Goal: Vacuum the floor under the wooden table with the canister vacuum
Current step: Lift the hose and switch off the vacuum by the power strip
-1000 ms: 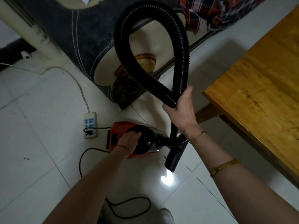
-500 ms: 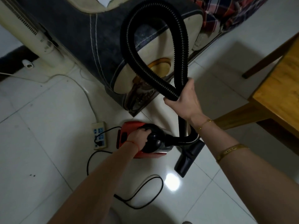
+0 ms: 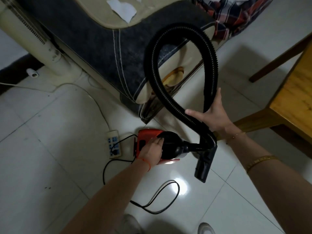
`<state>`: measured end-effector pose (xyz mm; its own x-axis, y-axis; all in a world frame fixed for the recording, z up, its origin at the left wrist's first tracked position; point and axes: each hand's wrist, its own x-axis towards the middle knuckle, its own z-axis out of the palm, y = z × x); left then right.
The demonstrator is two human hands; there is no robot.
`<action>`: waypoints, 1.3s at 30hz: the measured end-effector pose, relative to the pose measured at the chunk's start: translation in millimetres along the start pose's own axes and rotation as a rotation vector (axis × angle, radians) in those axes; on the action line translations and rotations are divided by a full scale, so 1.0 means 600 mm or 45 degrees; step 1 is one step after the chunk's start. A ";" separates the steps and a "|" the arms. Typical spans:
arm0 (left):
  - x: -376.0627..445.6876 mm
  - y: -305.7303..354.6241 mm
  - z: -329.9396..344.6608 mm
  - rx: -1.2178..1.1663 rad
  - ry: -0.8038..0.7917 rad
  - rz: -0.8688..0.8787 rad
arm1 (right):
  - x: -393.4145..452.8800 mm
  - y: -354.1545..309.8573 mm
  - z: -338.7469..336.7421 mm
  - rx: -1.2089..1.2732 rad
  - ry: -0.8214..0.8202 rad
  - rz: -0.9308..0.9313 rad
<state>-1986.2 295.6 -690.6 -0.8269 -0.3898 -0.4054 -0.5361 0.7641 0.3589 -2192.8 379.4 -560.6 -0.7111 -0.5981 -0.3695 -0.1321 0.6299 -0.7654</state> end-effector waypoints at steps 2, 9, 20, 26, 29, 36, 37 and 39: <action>-0.022 -0.013 -0.016 -0.071 0.035 -0.019 | -0.012 -0.014 -0.012 0.081 0.050 0.046; -0.079 -0.068 -0.066 -0.123 0.043 -0.128 | -0.024 -0.055 -0.004 -0.034 0.088 0.133; -0.132 -0.125 -0.068 -0.192 0.252 -0.282 | -0.069 -0.104 0.097 -0.263 0.356 -0.471; -0.178 -0.172 -0.044 -0.242 0.260 -0.430 | -0.079 -0.088 0.143 -0.391 0.347 -0.612; -0.192 -0.193 -0.028 -0.281 0.292 -0.468 | -0.088 -0.084 0.180 -0.440 0.167 -0.690; -0.209 -0.256 0.031 -0.323 0.390 -0.559 | -0.096 -0.033 0.296 -0.566 -0.184 -0.723; -0.211 -0.269 0.043 -0.328 0.408 -0.570 | -0.095 -0.022 0.317 -0.587 -0.226 -0.719; -0.213 -0.299 0.071 -0.339 0.435 -0.592 | -0.090 0.003 0.364 -0.626 -0.311 -0.700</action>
<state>-1777.2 230.2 -739.1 -0.4812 -0.8258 -0.2941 -0.8399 0.3382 0.4245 -2004.1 304.9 -657.2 -0.2901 -0.9446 -0.1538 -0.7536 0.3245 -0.5717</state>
